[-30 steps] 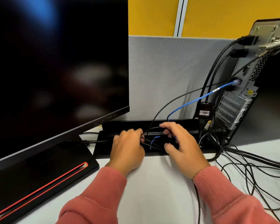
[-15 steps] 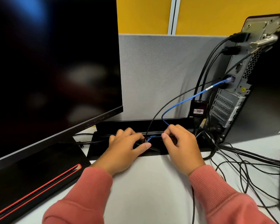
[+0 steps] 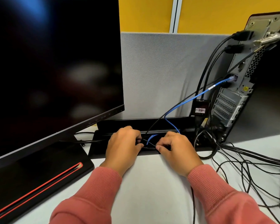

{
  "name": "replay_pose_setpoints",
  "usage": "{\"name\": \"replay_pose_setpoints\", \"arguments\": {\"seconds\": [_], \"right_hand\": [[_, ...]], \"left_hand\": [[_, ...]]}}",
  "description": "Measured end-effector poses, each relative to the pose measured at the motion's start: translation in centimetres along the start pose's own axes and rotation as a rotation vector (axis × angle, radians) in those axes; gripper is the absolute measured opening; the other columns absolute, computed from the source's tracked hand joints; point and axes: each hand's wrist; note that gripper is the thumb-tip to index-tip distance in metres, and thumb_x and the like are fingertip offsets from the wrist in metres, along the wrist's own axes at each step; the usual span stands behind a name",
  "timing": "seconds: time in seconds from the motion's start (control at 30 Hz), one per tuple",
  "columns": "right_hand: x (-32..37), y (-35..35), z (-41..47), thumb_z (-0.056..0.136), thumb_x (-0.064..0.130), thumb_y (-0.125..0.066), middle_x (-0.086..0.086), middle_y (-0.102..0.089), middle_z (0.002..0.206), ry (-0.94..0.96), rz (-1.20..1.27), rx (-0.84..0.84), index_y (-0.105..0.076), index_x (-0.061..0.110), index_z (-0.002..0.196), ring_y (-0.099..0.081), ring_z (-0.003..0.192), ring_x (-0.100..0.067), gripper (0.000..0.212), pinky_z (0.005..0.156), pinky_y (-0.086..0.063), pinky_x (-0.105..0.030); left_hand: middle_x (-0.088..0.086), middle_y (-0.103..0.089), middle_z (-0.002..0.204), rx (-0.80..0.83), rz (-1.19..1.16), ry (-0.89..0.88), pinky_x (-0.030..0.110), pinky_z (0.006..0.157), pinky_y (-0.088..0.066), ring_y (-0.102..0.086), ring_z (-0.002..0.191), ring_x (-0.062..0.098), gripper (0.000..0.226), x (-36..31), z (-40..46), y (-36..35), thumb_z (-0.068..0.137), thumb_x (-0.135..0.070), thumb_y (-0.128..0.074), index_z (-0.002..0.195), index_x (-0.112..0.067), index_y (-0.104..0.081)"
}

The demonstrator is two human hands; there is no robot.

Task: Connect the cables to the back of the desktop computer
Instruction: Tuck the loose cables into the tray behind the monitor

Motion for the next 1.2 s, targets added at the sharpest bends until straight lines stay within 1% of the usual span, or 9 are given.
{"name": "replay_pose_setpoints", "arguments": {"seconds": [0.1,0.17,0.27,0.47,0.6,0.73,0.83,0.97,1.2], "right_hand": [[0.2,-0.4,0.2,0.094,0.029,-0.065,0.014,-0.059,0.085,-0.069,-0.031,-0.026,-0.073,0.029,0.083,-0.059,0.087,-0.014,0.014,0.090,-0.049,-0.042],[0.3,-0.5,0.3,0.094,0.027,-0.065,0.014,-0.062,0.083,-0.135,-0.010,-0.049,-0.071,0.031,0.083,-0.061,0.085,-0.016,0.012,0.087,-0.053,-0.041],[0.5,-0.4,0.3,0.091,0.020,-0.067,0.013,-0.064,0.078,-0.180,0.059,-0.082,-0.070,0.035,0.088,-0.063,0.079,-0.017,0.016,0.079,-0.056,-0.039],[0.6,-0.1,0.2,0.089,0.021,-0.067,0.014,-0.060,0.082,-0.100,0.076,-0.052,-0.068,0.031,0.084,-0.060,0.082,-0.011,0.011,0.089,-0.051,-0.045],[0.6,-0.3,0.3,0.089,0.036,-0.068,0.012,-0.061,0.086,-0.115,0.035,-0.011,-0.067,0.032,0.080,-0.060,0.086,-0.009,0.010,0.093,-0.049,-0.044],[0.9,-0.4,0.7,0.092,0.037,-0.065,0.011,-0.058,0.093,-0.188,-0.024,-0.009,-0.070,0.030,0.080,-0.059,0.091,-0.014,0.014,0.095,-0.044,-0.040],[0.8,-0.6,0.8,0.093,0.035,-0.061,0.012,-0.057,0.097,-0.225,-0.059,0.024,-0.066,0.030,0.074,-0.057,0.093,-0.017,0.020,0.095,-0.040,-0.039],[0.8,-0.8,0.7,0.093,0.037,-0.051,0.010,-0.059,0.098,-0.234,-0.107,0.070,-0.054,0.031,0.063,-0.052,0.102,-0.021,0.030,0.092,-0.036,-0.039],[1.1,-0.5,0.6,0.090,0.036,-0.045,0.006,-0.066,0.080,-0.222,-0.150,0.102,-0.058,0.027,0.077,-0.058,0.091,-0.022,0.021,0.090,-0.035,-0.038]], "left_hand": [[-0.010,-0.062,0.083,0.029,-0.013,0.008,0.029,0.064,-0.041,-0.059,0.082,0.016,0.016,0.3,0.2,0.1,0.090,-0.034,-0.076,0.083,-0.030,-0.063],[-0.011,-0.063,0.082,0.062,-0.087,-0.006,0.028,0.063,-0.043,-0.060,0.080,0.013,0.008,0.5,0.2,0.2,0.090,-0.032,-0.076,0.095,-0.031,-0.070],[-0.015,-0.058,0.091,0.070,-0.204,-0.048,0.032,0.070,-0.053,-0.057,0.082,0.006,0.028,0.6,0.3,0.3,0.089,-0.034,-0.077,0.111,-0.041,-0.062],[-0.012,-0.055,0.086,0.057,-0.189,-0.018,0.036,0.070,-0.050,-0.055,0.084,0.012,0.032,0.3,0.5,-0.3,0.081,-0.051,-0.080,0.080,-0.030,-0.055],[-0.013,-0.052,0.091,0.062,-0.146,0.002,0.036,0.081,-0.045,-0.048,0.095,0.013,0.031,-0.2,0.4,-0.4,0.080,-0.054,-0.080,0.081,-0.031,-0.059],[-0.011,-0.053,0.085,0.021,-0.212,0.026,0.032,0.065,-0.044,-0.052,0.079,0.007,0.032,-0.5,0.4,-0.5,0.080,-0.037,-0.085,0.076,-0.029,-0.054],[-0.008,-0.058,0.077,0.050,-0.229,0.033,0.033,0.063,-0.049,-0.055,0.071,0.009,0.030,-0.4,0.3,-0.5,0.082,-0.029,-0.084,0.073,-0.025,-0.056],[-0.008,-0.061,0.077,0.095,-0.183,0.036,0.030,0.063,-0.050,-0.059,0.073,0.011,0.025,-0.2,0.3,-0.4,0.089,-0.033,-0.076,0.072,-0.024,-0.060],[-0.006,-0.064,0.075,0.127,-0.099,0.033,0.030,0.061,-0.047,-0.061,0.074,0.013,0.031,-0.6,0.2,0.1,0.091,-0.044,-0.068,0.070,-0.022,-0.067]]}}
Point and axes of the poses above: each hand's wrist, its own z-axis towards the middle knuckle, its own y-axis out of the back of the hand, x = y × z
